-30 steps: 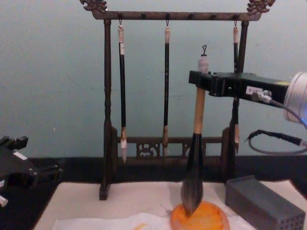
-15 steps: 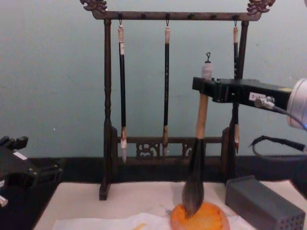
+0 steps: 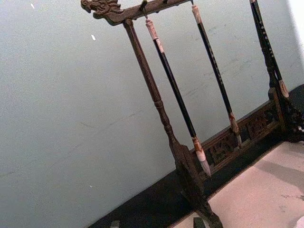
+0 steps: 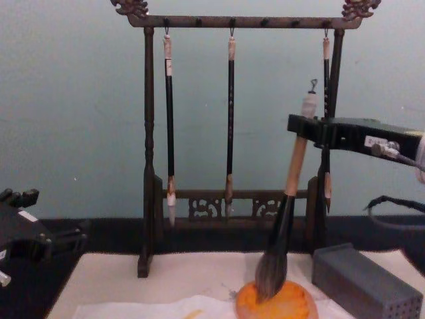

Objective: Pick up the brush from the inkstone, write on the paper, then place the brush back to its original position.

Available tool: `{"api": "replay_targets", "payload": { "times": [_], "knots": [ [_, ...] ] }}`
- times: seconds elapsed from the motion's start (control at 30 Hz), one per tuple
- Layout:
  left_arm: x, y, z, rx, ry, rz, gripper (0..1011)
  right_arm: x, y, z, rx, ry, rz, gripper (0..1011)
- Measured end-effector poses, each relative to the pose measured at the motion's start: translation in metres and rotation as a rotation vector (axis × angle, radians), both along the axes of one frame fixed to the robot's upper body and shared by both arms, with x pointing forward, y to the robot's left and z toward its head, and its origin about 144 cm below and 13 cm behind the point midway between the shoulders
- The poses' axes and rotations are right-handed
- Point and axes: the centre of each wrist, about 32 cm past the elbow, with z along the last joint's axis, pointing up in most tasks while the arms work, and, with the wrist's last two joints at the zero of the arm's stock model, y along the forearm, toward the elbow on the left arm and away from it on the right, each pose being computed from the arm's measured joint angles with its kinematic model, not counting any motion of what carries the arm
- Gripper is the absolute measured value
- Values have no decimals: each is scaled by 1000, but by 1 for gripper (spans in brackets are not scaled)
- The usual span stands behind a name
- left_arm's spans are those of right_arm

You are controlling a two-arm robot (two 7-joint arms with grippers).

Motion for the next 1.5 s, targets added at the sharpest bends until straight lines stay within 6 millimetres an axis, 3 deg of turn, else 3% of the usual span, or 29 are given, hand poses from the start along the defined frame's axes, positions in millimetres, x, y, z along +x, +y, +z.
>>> {"api": "replay_targets", "payload": {
  "times": [1.5],
  "knots": [
    [0,0,0,0,0,0,1001,0,-31,-34,89,180,-229,199]
  ]
}}
